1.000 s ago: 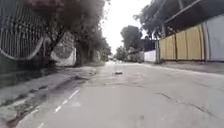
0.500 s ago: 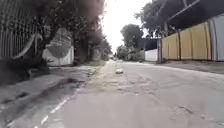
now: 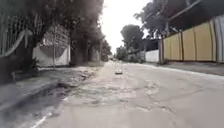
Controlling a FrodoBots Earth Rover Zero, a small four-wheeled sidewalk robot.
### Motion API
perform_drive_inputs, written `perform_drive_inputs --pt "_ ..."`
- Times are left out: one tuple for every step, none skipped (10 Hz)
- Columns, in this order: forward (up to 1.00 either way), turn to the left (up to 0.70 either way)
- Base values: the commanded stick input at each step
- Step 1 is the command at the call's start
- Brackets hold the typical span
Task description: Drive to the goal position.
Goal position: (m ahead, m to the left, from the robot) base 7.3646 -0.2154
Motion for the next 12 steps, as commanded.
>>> perform_drive_inputs --pt "1.0 0.0" --pt "1.0 0.0" --pt "1.0 0.0" --pt "1.0 0.0" --pt "1.0 0.0" --pt "1.0 0.0" --pt "1.0 0.0" --pt "1.0 0.0" --pt "1.0 0.0" --pt "1.0 0.0" --pt "1.0 0.0" --pt "1.0 -0.13"
